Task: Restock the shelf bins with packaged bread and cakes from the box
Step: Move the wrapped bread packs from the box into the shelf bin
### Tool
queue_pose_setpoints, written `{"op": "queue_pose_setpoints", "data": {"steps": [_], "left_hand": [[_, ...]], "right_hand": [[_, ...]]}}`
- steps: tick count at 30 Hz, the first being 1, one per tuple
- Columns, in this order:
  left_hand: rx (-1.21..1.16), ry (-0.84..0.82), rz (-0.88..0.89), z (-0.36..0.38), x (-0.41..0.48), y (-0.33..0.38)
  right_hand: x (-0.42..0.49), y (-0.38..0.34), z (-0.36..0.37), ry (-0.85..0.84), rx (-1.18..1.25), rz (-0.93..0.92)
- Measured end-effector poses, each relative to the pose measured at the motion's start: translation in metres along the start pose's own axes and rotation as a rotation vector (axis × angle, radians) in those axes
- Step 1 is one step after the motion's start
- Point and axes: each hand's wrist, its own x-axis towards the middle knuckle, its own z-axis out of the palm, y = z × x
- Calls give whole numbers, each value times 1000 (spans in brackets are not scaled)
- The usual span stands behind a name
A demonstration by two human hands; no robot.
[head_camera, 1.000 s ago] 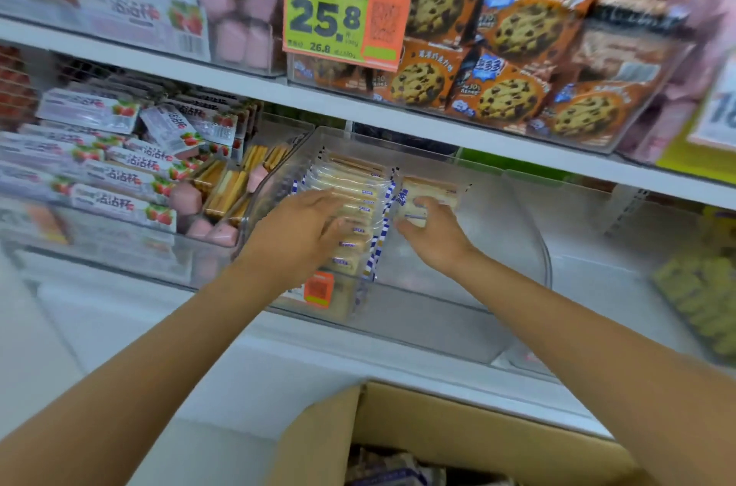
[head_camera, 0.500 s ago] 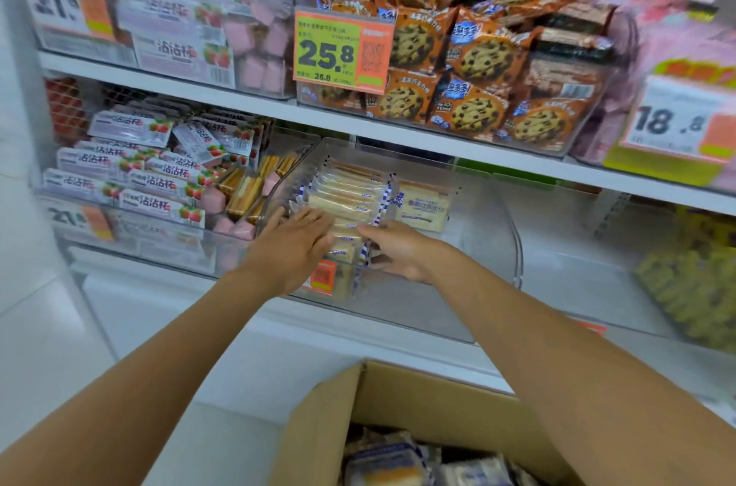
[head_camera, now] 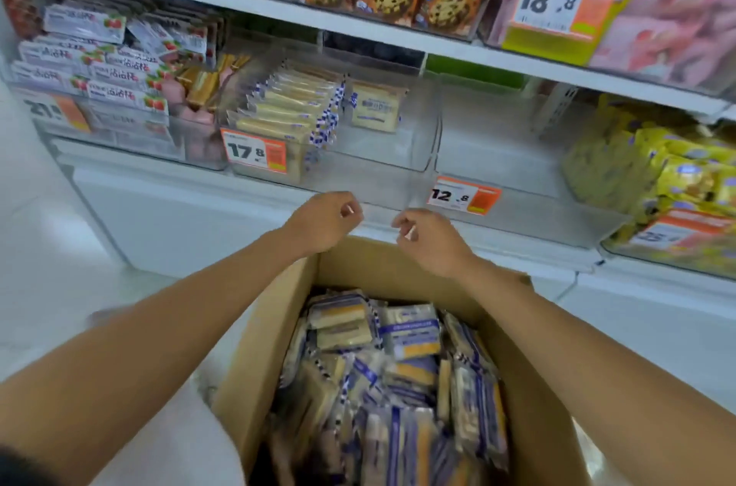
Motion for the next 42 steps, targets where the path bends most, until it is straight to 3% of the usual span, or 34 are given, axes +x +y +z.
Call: {"op": "queue_pose_setpoints", "data": {"steps": [4, 8, 11, 16, 19, 23, 27, 33, 36, 39, 42], "left_hand": [[29, -193, -78, 63, -23, -26], [80, -338, -96, 95, -25, -39], [82, -377, -112, 108, -26, -52], [144, -440, -169, 113, -31, -65], [129, -449, -197, 115, -31, -65], [33, -363, -193, 113, -25, -53], [-88, -324, -192, 116, -18, -32], [-122, -339, -231, 121, -35, -27], [-62, -366, -247, 118, -39, -37], [-43, -348, -281, 114, -33, -44], [-92, -281, -276, 113, -26, -36]], "right_hand": [[-63, 79, 35, -245, -38, 203], [-86, 131, 69, -355, -67, 272], [-67, 149, 99, -454, -166, 247], [-57, 169, 144, -558, -424, 39], [-56, 171, 148, -445, -364, 26], [-38, 142, 92, -239, 8, 150], [-47, 125, 60, -359, -25, 117], [-62, 139, 130, -429, -186, 237], [-68, 154, 162, -422, -395, 162], [-55, 152, 140, -298, -250, 180], [-40, 135, 84, -283, 22, 205]]}}
